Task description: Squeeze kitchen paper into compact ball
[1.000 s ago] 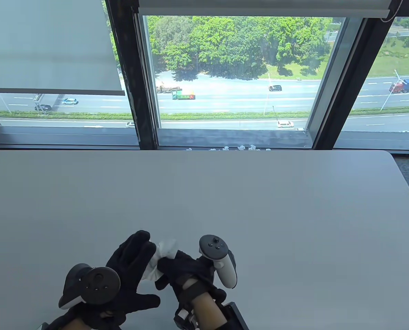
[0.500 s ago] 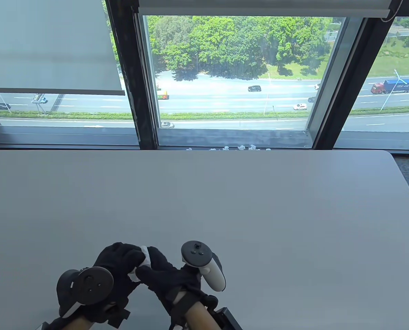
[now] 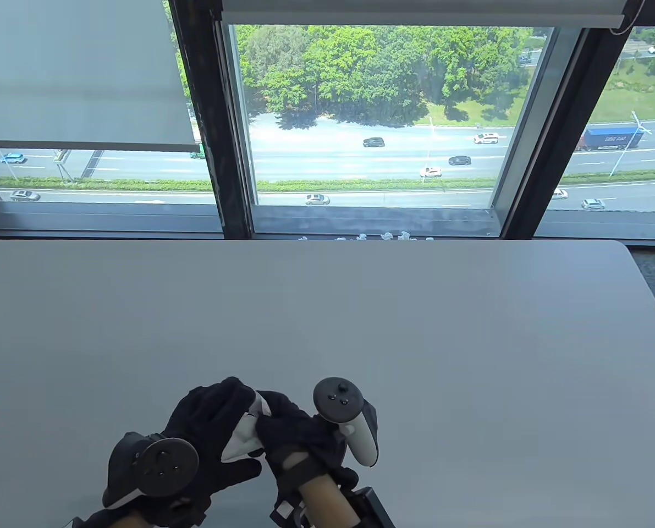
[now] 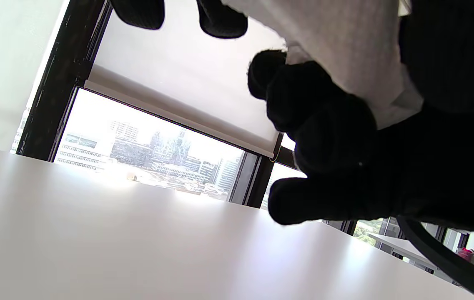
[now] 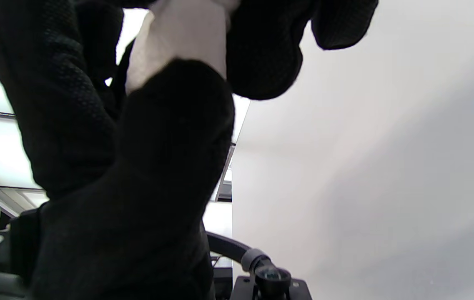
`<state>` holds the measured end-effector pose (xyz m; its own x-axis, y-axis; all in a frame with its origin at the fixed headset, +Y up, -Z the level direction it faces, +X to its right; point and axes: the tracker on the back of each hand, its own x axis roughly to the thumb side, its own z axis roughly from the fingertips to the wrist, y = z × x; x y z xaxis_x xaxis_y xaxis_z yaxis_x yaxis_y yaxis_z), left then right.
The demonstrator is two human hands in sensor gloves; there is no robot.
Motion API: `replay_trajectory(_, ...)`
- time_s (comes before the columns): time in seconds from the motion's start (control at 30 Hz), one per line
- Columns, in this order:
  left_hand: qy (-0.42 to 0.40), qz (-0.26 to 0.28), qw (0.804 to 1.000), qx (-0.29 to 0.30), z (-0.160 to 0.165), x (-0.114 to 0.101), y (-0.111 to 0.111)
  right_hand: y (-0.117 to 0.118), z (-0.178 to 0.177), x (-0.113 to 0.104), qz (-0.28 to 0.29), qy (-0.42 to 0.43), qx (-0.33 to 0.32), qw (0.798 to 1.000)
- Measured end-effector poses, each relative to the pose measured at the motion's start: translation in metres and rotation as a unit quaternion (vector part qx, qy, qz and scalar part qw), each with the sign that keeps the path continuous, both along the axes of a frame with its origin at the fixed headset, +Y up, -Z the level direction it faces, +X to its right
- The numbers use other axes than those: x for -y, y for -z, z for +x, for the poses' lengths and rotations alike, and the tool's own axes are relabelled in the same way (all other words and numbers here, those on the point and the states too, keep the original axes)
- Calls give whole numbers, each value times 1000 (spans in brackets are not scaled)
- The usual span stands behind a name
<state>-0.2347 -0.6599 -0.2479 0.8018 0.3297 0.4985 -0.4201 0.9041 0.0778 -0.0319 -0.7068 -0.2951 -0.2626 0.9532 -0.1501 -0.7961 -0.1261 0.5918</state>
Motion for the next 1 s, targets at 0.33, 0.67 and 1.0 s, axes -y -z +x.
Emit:
replay_trajectory(0.33, 13, 28, 999, -43, 2, 0, -1, -2, -15, 4, -4, 48, -106, 993)
replay_trajectory(0.67, 26, 41, 995, -86, -5, -2, 2, -13, -22, -7, 53, -36, -74, 995)
replay_trajectory(1.0, 21, 15, 999, -26, 3, 6, 1, -2, -11, 2, 31, -45, -26, 998)
